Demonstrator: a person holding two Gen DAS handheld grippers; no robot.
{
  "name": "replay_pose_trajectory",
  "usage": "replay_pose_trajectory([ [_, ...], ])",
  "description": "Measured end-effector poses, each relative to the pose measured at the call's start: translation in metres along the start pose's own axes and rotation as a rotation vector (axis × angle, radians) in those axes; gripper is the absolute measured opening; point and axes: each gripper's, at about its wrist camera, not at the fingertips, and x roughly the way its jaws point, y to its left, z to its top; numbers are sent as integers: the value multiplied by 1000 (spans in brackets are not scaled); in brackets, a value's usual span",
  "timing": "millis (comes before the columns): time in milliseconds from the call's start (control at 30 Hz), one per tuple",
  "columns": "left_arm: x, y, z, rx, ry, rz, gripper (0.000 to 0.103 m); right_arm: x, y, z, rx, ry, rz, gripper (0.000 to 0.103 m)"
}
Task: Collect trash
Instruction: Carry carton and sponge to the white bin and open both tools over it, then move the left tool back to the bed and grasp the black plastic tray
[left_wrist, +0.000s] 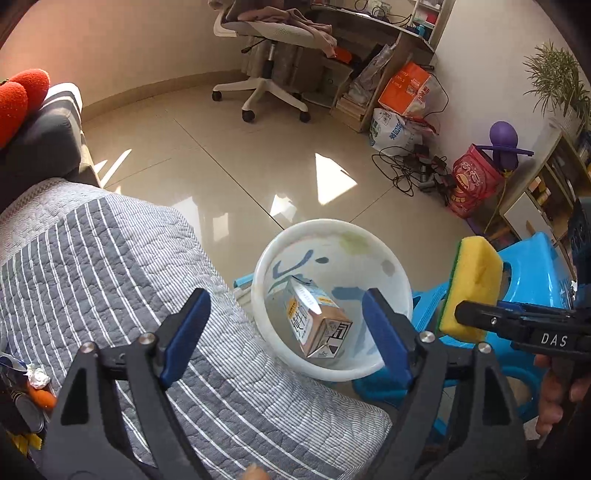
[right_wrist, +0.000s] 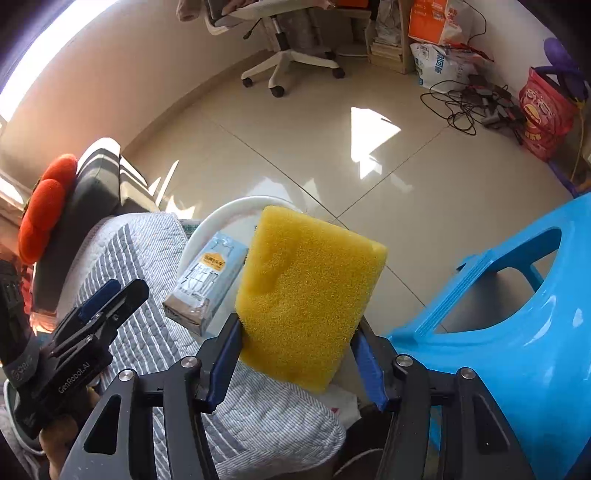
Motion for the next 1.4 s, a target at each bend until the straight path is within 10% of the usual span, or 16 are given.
replay_pose_trajectory([
  [633, -102, 94, -76, -83, -13, 244, 102, 29, 39, 9, -20, 7, -24, 62],
  [767, -115, 115, -89, -109, -3, 287, 102, 29, 38, 14, 31, -9, -2, 83],
  [1400, -188, 257, -167, -476, 67, 394, 102, 23, 147, -30, -193, 17, 3, 86],
])
